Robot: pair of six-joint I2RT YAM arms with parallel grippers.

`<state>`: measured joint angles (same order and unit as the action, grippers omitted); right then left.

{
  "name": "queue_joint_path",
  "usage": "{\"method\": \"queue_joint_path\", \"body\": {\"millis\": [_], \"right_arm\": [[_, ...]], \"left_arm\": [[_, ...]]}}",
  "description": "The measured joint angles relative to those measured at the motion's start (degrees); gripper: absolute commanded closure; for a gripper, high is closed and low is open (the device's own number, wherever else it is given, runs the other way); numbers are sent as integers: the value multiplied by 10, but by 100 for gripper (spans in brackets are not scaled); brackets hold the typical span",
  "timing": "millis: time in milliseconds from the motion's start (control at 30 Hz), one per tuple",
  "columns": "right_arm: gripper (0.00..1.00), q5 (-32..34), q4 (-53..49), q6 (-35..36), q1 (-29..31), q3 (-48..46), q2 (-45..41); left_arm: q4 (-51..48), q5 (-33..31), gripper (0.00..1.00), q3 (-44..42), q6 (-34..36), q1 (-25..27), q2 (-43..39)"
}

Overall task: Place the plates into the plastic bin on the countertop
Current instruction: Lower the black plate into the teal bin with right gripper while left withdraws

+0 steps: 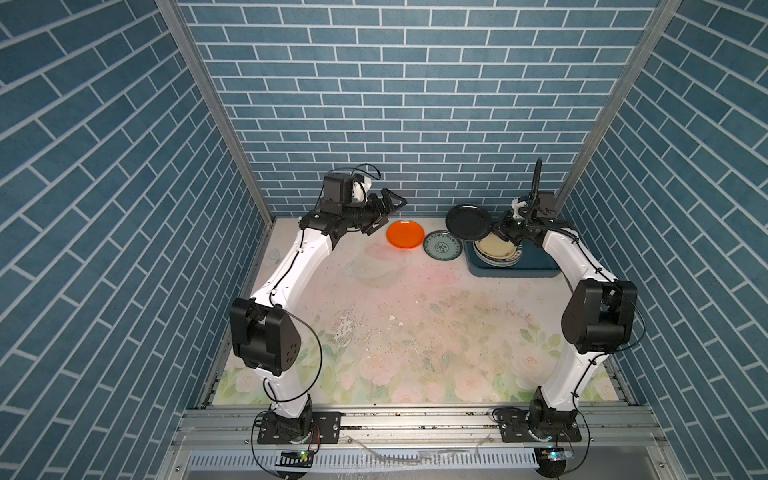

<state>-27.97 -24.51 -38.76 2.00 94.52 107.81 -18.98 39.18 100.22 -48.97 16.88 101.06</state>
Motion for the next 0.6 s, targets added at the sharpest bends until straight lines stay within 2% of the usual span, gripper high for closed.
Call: {"method": "queue_joint_path", "body": {"millis": [600], "right_arm": [[100, 59, -5, 2, -79, 0, 42]], "left_arm": [[3, -10, 0, -8, 24, 0, -35]]}}
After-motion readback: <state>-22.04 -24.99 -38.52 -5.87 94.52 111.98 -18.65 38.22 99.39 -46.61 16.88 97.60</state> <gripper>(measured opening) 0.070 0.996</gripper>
